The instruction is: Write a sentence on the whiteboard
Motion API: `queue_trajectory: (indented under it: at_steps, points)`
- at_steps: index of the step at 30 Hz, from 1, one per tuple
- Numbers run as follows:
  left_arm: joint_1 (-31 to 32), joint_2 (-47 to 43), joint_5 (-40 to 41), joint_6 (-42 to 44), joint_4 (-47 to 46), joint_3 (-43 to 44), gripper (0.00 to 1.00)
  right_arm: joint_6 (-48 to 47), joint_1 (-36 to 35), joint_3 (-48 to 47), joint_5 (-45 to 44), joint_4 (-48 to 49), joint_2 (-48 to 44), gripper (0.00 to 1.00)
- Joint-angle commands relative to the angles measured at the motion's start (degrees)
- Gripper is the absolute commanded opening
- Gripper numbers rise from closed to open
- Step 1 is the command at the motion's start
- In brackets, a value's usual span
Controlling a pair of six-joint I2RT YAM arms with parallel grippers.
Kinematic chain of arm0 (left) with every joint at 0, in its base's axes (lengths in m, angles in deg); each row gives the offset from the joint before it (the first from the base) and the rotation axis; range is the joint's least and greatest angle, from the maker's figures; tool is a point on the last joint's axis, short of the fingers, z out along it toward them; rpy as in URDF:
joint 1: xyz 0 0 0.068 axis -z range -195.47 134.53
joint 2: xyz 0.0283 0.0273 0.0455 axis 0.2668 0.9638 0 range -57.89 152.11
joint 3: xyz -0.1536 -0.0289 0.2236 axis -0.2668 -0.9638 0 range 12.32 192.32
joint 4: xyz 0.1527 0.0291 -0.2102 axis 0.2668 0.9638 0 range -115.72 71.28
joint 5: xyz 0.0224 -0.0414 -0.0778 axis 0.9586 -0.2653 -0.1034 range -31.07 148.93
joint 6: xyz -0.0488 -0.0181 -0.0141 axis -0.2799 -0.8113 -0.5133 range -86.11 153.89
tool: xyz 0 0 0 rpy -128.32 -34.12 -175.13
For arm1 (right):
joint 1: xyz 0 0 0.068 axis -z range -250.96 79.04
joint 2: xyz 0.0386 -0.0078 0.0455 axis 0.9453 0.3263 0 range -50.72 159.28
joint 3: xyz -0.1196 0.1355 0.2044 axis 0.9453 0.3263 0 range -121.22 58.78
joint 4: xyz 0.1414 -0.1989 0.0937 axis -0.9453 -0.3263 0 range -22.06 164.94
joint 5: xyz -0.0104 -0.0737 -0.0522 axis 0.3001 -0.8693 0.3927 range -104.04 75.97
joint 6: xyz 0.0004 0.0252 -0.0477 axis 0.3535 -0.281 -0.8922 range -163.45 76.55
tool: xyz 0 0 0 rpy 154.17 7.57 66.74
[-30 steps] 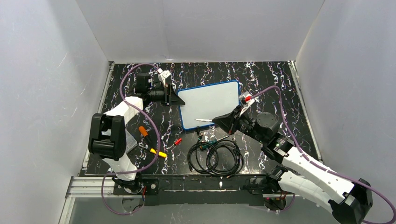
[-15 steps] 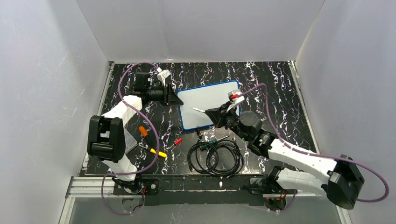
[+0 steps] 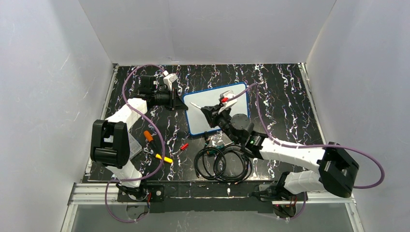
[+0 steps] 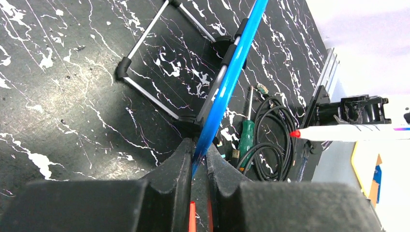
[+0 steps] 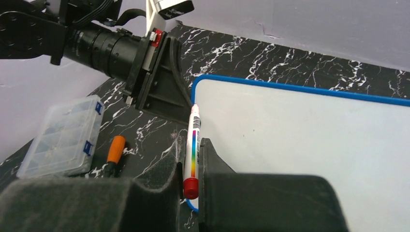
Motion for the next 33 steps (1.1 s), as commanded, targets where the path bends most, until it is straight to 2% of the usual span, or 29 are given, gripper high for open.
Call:
queue_trajectory:
  at_steps: [1, 9, 33]
  points:
    - [0.1, -2.8, -0.5, 1.4, 2.6, 1.5, 0.04, -4.2, -0.5, -4.3, -3.3, 6.8, 3.1, 0.01]
    - [0.1, -3.7, 0.3, 3.5, 2.6, 0.9, 0.0, -5.9, -0.7, -6.0, -3.3, 8.7, 7.1, 0.01]
    - [0.6, -4.7, 0.5, 6.6, 3.3, 0.3, 0.0, -8.5, -1.0, -5.8, -7.6, 10.8, 11.3, 0.01]
